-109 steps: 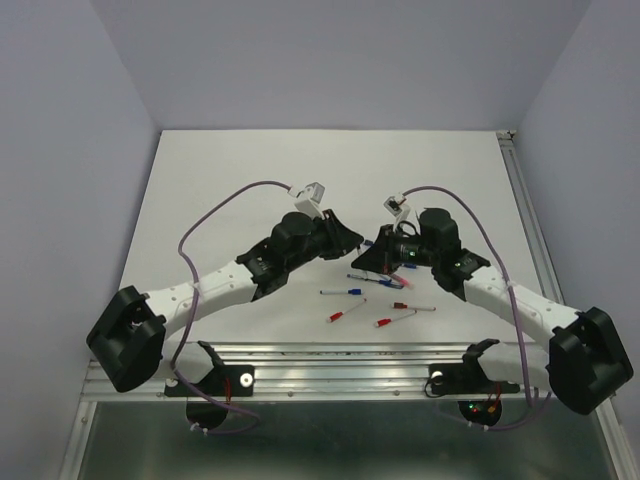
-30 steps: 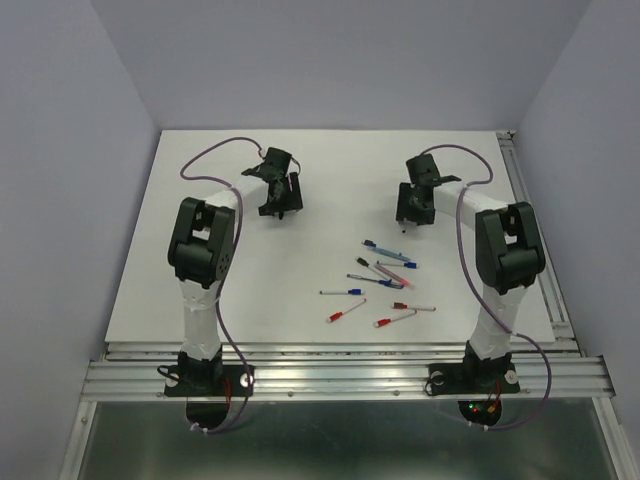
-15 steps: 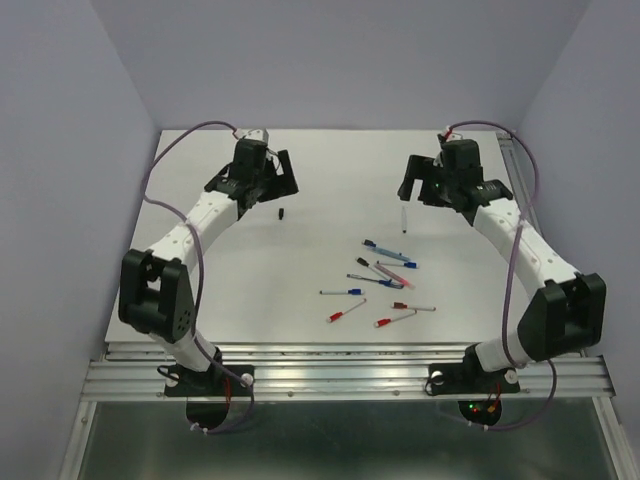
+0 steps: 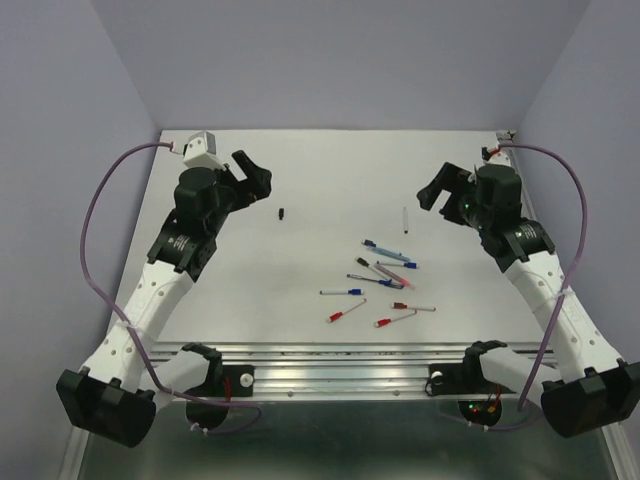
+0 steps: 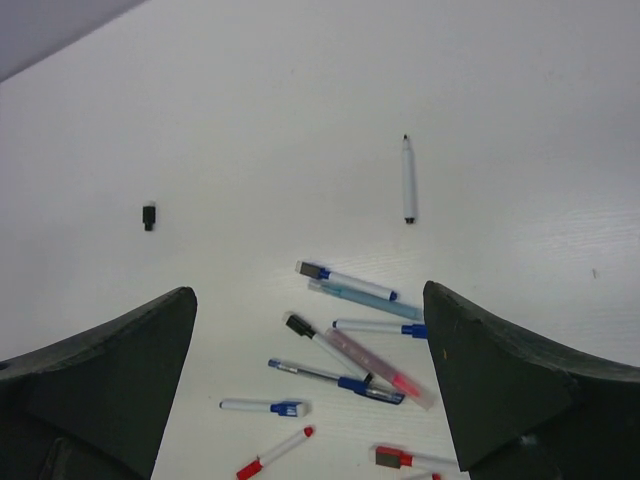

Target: Open the pen caps

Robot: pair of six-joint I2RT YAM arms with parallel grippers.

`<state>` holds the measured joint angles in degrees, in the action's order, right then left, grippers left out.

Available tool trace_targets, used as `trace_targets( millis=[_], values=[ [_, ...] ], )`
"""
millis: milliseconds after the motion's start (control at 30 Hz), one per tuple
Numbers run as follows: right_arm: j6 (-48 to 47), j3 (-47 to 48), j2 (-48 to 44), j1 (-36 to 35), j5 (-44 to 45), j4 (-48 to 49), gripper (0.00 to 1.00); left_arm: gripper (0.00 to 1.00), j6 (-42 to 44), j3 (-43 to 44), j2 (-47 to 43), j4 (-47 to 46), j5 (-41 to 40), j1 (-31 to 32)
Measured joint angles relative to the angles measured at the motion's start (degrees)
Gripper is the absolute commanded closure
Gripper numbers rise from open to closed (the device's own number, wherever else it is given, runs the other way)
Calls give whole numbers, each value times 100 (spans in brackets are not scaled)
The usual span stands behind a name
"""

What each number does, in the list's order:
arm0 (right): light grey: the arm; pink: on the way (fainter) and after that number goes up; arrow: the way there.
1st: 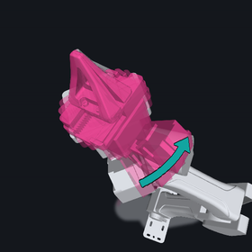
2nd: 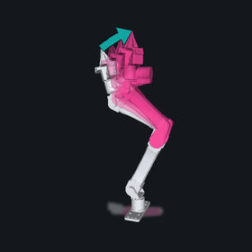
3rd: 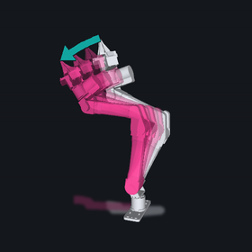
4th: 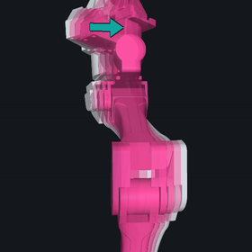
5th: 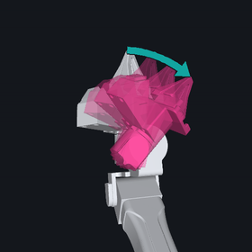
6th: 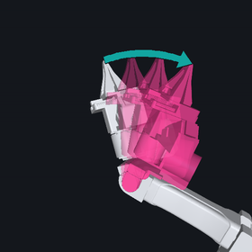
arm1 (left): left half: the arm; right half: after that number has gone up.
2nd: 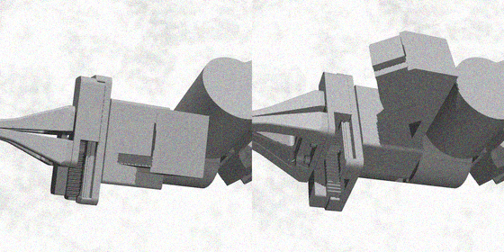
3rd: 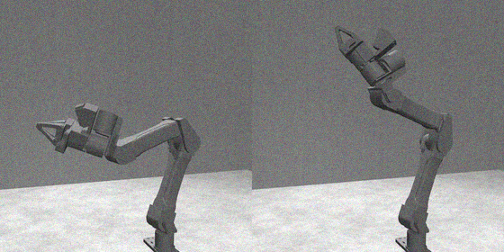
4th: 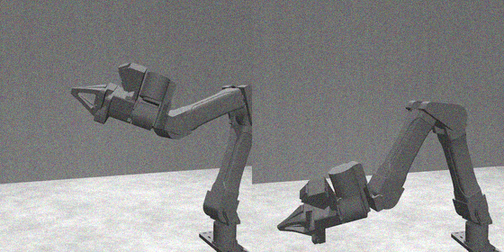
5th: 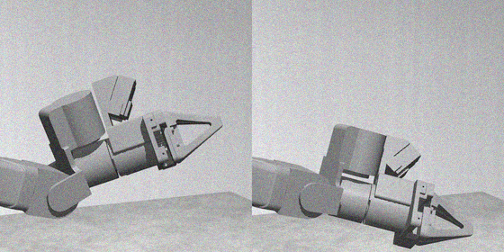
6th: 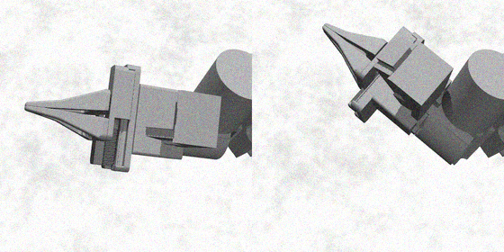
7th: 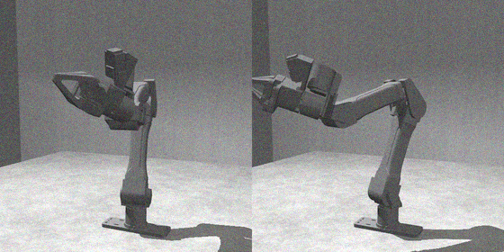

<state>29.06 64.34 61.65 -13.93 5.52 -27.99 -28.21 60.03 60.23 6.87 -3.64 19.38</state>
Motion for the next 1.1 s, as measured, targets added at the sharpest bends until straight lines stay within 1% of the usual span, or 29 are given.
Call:
trace_targets(
  millis=[100,167,233,333,433,467,500,533,633,700,767,900,967,1067,1100],
  values=[
    [201,-448,-197,0,-310,-83,0,1,-87,-175,-234,-98,-131,0],
    [363,-957,-400,0,-691,-160,0,1,-129,-354,-341,-125,-146,-2],
    [509,-1434,-601,-59,-881,-313,0,1,-170,-481,-376,-140,-103,-2],
    [933,-2129,-887,-542,-739,-612,0,1,-273,-780,-450,-219,118,-2],
    [1655,-2549,-890,-1646,-326,-918,0,1,-439,-1099,-466,-273,380,-2],
    [1847,-2577,-824,-2017,-254,-966,0,1,-474,-1187,-463,-273,433,-2],
    [2039,-2579,-758,-2184,-127,-1012,0,1,-507,-1263,-461,-278,487,-2],
    [2332,-2577,-595,-2662,59,-1058,0,1,-535,-1338,-461,-273,538,-2],
    [3145,-2575,-98,-3510,564,-1250,0,1,-601,-1497,-461,-289,654,0],
    [3672,-2575,170,-3845,903,-1447,0,1,-621,-1563,-461,-306,697,0],
    [4140,-2575,323,-4057,1130,-1644,1,1,-636,-1609,-463,-334,728,0],
    [4948,-2577,376,-4172,1508,-1779,15,1,-643,-1650,-466,-442,852,2],
    [5241,-2577,431,-4172,1659,-1744,20,1,-638,-1657,-466,-501,929,11],
    [5493,-2575,673,-4172,1814,-1685,25,1,-634,-1718,-485,-634,1023,42],
    [5532,-2575,737,-4172,1843,-1685,25,1,-634,-1733,-492,-649,1036,44]
  ],
)
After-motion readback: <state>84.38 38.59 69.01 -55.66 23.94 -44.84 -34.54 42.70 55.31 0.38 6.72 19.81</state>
